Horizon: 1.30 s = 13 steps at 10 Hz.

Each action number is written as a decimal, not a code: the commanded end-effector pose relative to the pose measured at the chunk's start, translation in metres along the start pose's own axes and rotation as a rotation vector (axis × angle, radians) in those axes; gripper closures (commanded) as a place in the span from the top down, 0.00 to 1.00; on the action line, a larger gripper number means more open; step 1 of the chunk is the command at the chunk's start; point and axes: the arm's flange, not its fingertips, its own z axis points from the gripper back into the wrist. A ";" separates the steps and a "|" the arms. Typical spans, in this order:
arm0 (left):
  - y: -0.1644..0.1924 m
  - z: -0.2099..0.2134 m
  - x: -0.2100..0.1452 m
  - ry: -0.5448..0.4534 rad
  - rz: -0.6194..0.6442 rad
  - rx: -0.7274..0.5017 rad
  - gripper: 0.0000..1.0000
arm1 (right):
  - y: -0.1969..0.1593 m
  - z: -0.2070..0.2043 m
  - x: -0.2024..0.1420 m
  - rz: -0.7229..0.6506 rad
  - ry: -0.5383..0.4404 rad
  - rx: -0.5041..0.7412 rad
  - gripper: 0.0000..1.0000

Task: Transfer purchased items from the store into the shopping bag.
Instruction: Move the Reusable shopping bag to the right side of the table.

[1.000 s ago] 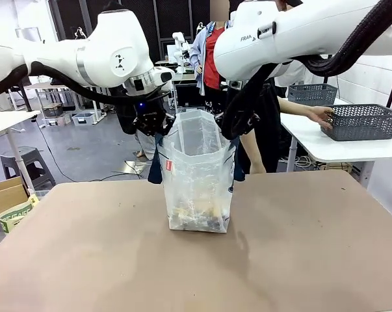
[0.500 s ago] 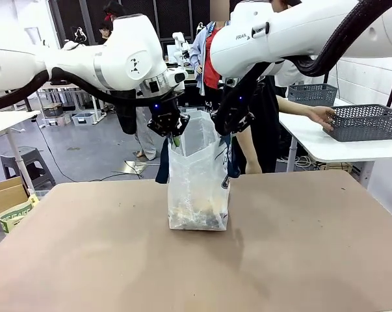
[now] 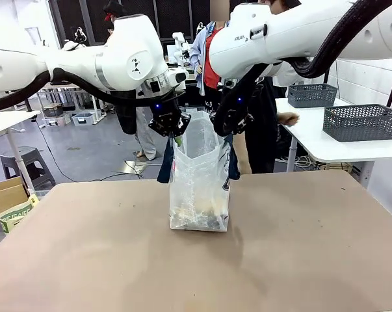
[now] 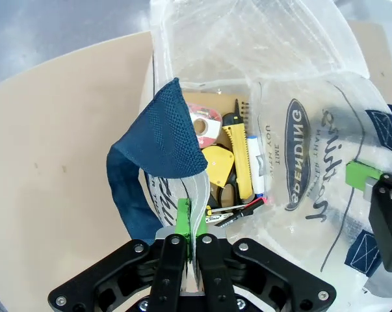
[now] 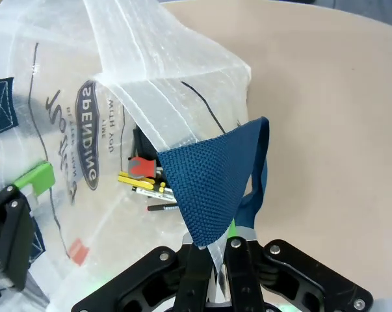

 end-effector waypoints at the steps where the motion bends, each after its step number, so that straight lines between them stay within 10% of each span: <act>1: -0.006 0.000 0.006 -0.021 0.001 -0.027 0.00 | 0.010 -0.003 0.017 -0.003 0.017 0.029 0.00; 13: -0.019 -0.011 0.007 -0.057 -0.099 -0.065 0.00 | 0.033 -0.023 0.055 -0.007 0.036 0.079 0.00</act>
